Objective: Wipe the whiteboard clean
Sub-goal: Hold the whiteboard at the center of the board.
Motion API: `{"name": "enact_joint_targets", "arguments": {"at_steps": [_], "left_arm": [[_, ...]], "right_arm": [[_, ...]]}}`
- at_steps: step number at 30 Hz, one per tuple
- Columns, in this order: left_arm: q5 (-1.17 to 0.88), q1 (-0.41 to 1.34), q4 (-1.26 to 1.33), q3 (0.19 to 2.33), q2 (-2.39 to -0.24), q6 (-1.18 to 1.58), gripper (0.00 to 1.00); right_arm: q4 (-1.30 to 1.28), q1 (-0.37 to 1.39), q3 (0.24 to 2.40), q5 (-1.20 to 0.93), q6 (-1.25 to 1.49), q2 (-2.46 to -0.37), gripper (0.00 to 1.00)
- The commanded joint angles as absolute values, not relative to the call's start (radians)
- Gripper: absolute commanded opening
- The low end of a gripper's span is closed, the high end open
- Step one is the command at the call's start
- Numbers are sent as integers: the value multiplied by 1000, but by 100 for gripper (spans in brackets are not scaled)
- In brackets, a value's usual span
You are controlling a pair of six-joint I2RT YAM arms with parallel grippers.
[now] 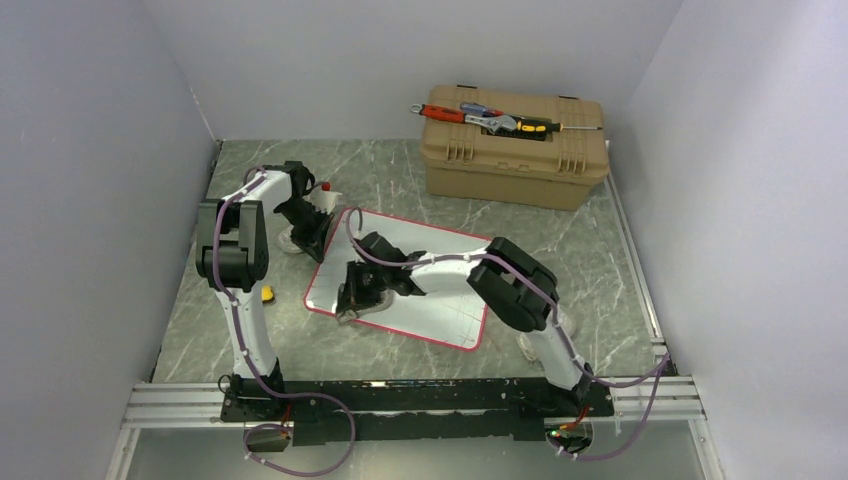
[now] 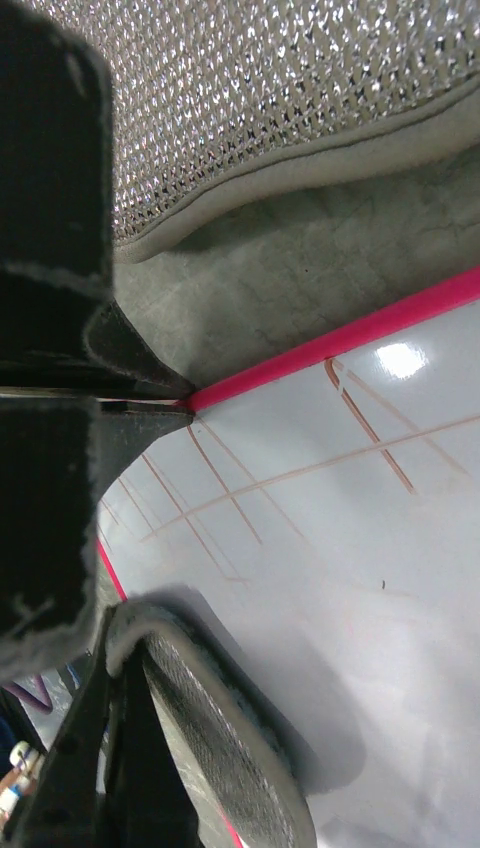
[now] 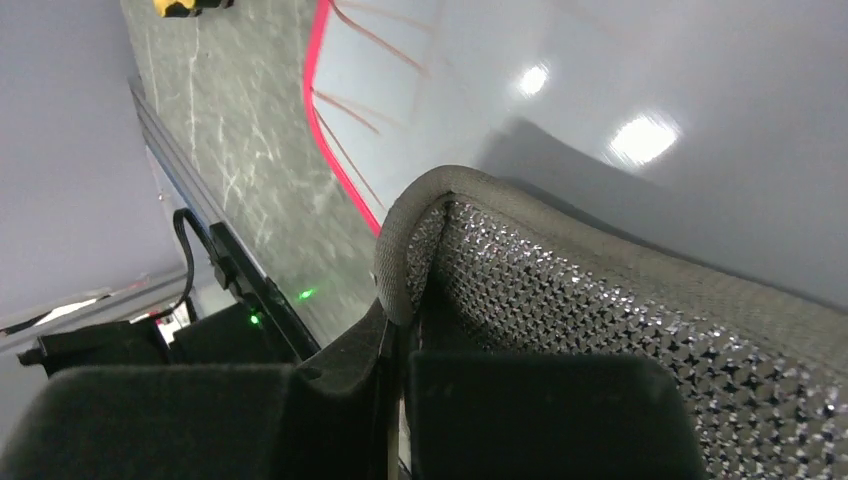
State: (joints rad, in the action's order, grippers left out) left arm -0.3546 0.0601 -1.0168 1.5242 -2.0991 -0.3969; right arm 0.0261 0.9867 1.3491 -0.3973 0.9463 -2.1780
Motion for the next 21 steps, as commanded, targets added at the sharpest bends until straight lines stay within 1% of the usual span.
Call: {"name": "enact_joint_targets", "arguments": {"at_steps": [1, 3, 4, 6, 9, 11, 13, 16, 19, 21], "left_arm": [[-339, 77, -983, 1471, -2166, -416, 3], [-340, 77, -987, 1476, -2168, -420, 3], [-341, 77, -986, 1478, -2168, -420, 3], [-342, 77, -988, 1481, -2169, -422, 3], [-343, 75, -988, 1484, -2169, -423, 3], [-345, 75, -989, 1485, -2168, -423, 3], [-348, 75, -989, 1486, -2168, -420, 3], [-347, 76, -988, 1484, -2170, -418, 3], [-343, 75, -991, 1486, -2175, -414, 3], [-342, 75, -993, 1486, -2170, -414, 3]], "right_arm": [[-229, 950, 1074, -219, 881, -2125, 0], [-171, 893, 845, -229, 929, -1982, 0], [-137, 860, 698, -237, 963, -1905, 0], [-105, 784, 505, -262, 988, -1755, 0], [-219, 763, 418, -208, 977, -1592, 0], [-282, 762, 398, -173, 982, -1541, 0], [-263, 762, 399, -153, 985, -1558, 0], [-178, 801, 493, -169, 995, -1717, 0], [-164, 900, 742, -194, 957, -1940, 0], [-222, 965, 966, -198, 897, -2076, 0]]}}
